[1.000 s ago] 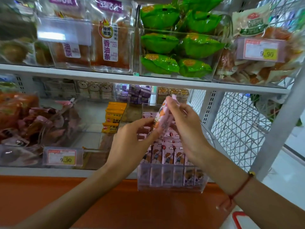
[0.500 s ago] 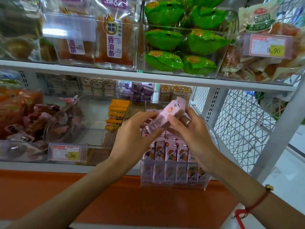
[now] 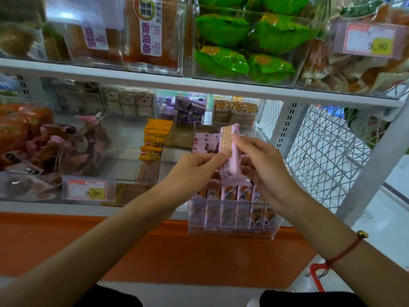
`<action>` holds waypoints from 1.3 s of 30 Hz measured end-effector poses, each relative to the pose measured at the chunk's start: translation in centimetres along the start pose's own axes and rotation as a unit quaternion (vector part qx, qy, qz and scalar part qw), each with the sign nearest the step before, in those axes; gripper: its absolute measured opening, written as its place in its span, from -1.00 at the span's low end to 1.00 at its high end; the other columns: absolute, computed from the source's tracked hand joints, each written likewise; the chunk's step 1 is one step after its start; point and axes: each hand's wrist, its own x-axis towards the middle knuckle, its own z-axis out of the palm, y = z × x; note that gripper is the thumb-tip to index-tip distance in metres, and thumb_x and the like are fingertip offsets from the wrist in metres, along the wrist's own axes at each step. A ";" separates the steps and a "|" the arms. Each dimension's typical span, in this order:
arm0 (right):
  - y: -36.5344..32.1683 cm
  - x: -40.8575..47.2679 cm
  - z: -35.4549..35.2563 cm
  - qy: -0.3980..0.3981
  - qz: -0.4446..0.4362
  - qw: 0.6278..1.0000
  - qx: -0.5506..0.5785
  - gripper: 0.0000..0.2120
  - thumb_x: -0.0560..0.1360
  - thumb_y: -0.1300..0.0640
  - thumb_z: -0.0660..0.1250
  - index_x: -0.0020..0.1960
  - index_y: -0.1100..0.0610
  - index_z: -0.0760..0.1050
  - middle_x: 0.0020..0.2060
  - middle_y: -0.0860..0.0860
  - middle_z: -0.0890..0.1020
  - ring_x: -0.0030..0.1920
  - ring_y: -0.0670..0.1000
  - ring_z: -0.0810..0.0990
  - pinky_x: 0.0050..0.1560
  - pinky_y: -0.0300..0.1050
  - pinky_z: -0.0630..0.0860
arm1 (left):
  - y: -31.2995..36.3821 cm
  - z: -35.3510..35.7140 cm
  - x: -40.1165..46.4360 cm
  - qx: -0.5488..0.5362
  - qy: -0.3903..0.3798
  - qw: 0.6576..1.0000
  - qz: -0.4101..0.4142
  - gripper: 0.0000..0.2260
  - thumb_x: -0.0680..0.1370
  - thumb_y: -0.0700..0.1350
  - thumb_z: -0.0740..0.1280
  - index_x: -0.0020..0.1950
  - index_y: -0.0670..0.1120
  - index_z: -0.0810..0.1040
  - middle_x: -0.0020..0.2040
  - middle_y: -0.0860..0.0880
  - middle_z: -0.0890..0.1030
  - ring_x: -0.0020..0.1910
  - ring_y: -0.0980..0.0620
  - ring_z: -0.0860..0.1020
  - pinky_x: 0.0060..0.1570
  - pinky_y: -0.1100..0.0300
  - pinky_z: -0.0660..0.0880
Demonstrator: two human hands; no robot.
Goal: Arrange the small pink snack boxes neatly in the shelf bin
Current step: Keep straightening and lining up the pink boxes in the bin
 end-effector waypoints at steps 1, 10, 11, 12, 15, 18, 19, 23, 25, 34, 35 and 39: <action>0.0 0.0 0.1 -0.001 -0.013 1.000 -0.012 -0.62 0.50 -0.05 0.33 0.24 0.11 0.50 0.02 0.07 0.65 -0.10 -0.05 0.63 -0.16 -0.24 0.51 | -0.1 -0.1 0.0 0.013 0.006 1.000 0.020 -0.75 0.56 0.09 0.21 -0.14 0.05 0.64 -0.21 0.04 0.71 -0.22 0.12 0.67 -0.27 0.35 0.58; 1.0 -0.7 0.6 -0.078 -0.318 0.920 -0.215 -0.60 0.57 0.12 0.24 0.31 -0.16 0.20 0.15 -0.23 0.49 0.17 -0.18 0.52 0.18 -0.24 0.48 | -1.0 -2.3 -0.1 0.127 0.080 0.970 0.189 -0.68 0.51 -0.15 0.38 0.23 0.06 0.50 0.14 0.14 0.62 0.16 0.19 0.57 0.20 0.15 0.52; 1.1 -0.6 0.6 -0.085 -0.330 0.916 -0.211 -0.61 0.56 0.13 0.24 0.28 -0.18 0.20 0.15 -0.25 0.47 0.19 -0.17 0.51 0.21 -0.20 0.47 | -1.1 -2.5 0.0 0.134 0.089 0.968 0.193 -0.67 0.50 -0.17 0.39 0.25 0.02 0.49 0.16 0.12 0.60 0.18 0.18 0.56 0.22 0.11 0.51; 1.2 -0.5 0.7 -0.091 -0.337 0.914 -0.207 -0.62 0.56 0.13 0.25 0.27 -0.17 0.21 0.16 -0.28 0.46 0.20 -0.16 0.50 0.22 -0.18 0.47 | -1.1 -2.7 0.2 0.135 0.092 0.968 0.193 -0.66 0.50 -0.19 0.39 0.26 -0.01 0.49 0.17 0.10 0.60 0.19 0.17 0.55 0.24 0.07 0.50; 1.4 0.0 0.9 -0.092 -0.331 0.918 -0.199 -0.62 0.57 0.10 0.23 0.32 -0.16 0.23 0.18 -0.28 0.47 0.22 -0.18 0.49 0.23 -0.22 0.45 | -1.3 -2.8 0.6 0.126 0.085 0.971 0.183 -0.65 0.51 -0.22 0.38 0.29 -0.09 0.47 0.19 0.04 0.59 0.22 0.11 0.54 0.26 0.03 0.48; 1.6 0.4 0.9 -0.080 -0.303 0.927 -0.207 -0.51 0.58 0.03 0.22 0.44 -0.21 0.14 0.28 -0.21 0.47 0.27 -0.22 0.45 0.27 -0.19 0.45 | -1.4 -2.5 1.1 0.087 0.089 0.980 0.157 -0.64 0.49 -0.16 0.37 0.28 -0.10 0.48 0.17 0.05 0.62 0.18 0.14 0.57 0.16 0.17 0.52; 1.7 0.4 0.8 -0.082 -0.288 0.930 -0.215 -0.45 0.58 0.02 0.23 0.48 -0.19 0.09 0.33 -0.19 0.43 0.32 -0.22 0.40 0.30 -0.10 0.44 | -1.3 -2.4 1.1 0.062 0.094 0.983 0.147 -0.63 0.48 -0.12 0.36 0.27 -0.10 0.48 0.15 0.06 0.63 0.15 0.15 0.59 0.11 0.24 0.54; 2.1 0.0 1.2 -0.089 -0.245 0.940 -0.221 -0.38 0.51 0.03 0.35 0.47 -0.15 0.15 0.37 -0.16 0.39 0.30 -0.21 0.41 0.27 -0.06 0.48 | -0.8 -1.9 1.2 -0.045 0.121 0.987 0.097 -0.61 0.43 0.06 0.35 0.19 -0.07 0.53 0.04 0.03 0.68 0.03 0.12 0.65 -0.05 0.33 0.56; 2.1 0.1 1.4 -0.072 -0.246 0.952 -0.167 -0.51 0.50 0.10 0.36 0.38 -0.09 0.30 0.25 -0.13 0.50 0.16 -0.18 0.53 0.12 -0.18 0.55 | -0.8 -1.5 1.2 -0.057 0.139 0.985 0.082 -0.59 0.36 0.13 0.37 0.13 -0.04 0.54 -0.02 0.07 0.69 -0.02 0.16 0.66 -0.11 0.38 0.55; 2.4 2.7 0.4 -0.150 0.013 0.985 0.081 -0.60 0.39 0.07 0.34 0.23 0.00 0.47 -0.05 0.06 0.68 -0.20 0.00 0.63 -0.19 -0.17 0.59 | 0.0 -3.1 1.3 -0.192 0.178 0.962 0.074 -0.47 0.47 -0.05 0.34 0.42 0.16 0.33 0.13 -0.04 0.63 0.11 0.06 0.63 0.04 0.18 0.58; 2.4 2.9 0.5 -0.135 0.018 0.985 0.101 -0.61 0.38 0.07 0.35 0.21 0.04 0.47 -0.07 0.07 0.68 -0.20 0.01 0.63 -0.21 -0.17 0.58 | 0.0 -3.1 1.2 -0.179 0.193 0.961 0.081 -0.51 0.49 -0.06 0.34 0.39 0.18 0.35 0.12 -0.06 0.62 0.07 0.07 0.64 -0.03 0.24 0.59; 1.8 3.4 1.0 -0.058 -0.017 0.994 0.094 -0.46 0.23 -0.06 0.45 0.17 0.10 0.51 0.07 0.08 0.63 -0.07 0.01 0.65 -0.12 -0.19 0.56 | -0.1 -3.1 1.2 -0.128 0.237 0.958 0.099 -0.70 0.50 0.01 0.36 0.23 0.03 0.51 0.07 -0.07 0.63 -0.01 0.10 0.66 -0.11 0.25 0.60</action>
